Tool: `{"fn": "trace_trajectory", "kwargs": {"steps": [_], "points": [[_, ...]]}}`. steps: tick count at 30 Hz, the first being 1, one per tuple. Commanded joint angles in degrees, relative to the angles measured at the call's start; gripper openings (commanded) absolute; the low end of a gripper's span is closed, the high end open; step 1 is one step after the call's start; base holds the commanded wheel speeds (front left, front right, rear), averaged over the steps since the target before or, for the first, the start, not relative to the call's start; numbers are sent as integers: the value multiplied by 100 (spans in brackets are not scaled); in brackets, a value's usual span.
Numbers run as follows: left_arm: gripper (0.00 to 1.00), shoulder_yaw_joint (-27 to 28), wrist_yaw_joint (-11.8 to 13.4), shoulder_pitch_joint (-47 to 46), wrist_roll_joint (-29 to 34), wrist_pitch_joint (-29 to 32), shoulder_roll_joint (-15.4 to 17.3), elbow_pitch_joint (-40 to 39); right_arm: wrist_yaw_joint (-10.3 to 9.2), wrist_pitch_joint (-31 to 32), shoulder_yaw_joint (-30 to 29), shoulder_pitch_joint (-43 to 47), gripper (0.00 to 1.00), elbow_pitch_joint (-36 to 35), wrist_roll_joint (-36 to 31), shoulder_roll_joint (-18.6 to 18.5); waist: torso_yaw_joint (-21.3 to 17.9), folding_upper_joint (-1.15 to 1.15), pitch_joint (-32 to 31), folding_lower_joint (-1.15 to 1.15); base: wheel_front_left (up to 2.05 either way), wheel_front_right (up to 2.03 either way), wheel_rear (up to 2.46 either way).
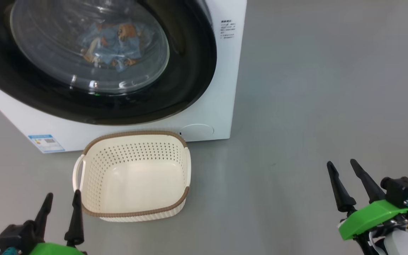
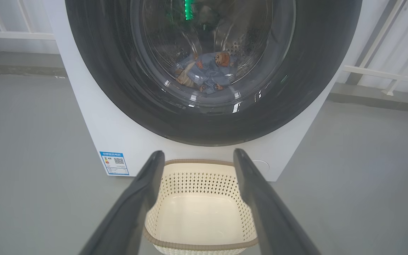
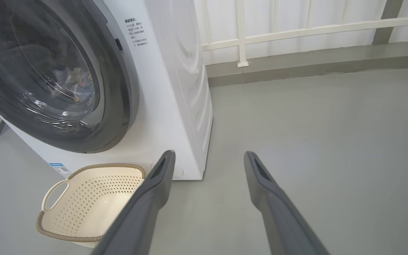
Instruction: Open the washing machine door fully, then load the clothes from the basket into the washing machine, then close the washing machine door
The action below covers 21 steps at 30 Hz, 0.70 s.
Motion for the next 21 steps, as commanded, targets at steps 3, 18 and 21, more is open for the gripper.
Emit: {"fn": "trace_trajectory", "kwargs": {"steps": [3,18,21], "points": [[100,213,-9,80,82,-37,178,-73,8,-27,-42,238,100,-188,-14,-74,-159,0,-197,0,0,0,0],[100,357,-9,358,200,-37,152,-178,8,-27,-399,761,100,-340,-53,-84,-234,0,-421,0,0,0,0],[100,348,-9,390,167,-37,137,-210,8,-27,-437,801,100,-357,-70,-59,-234,0,-437,0,0,0,0]]}}
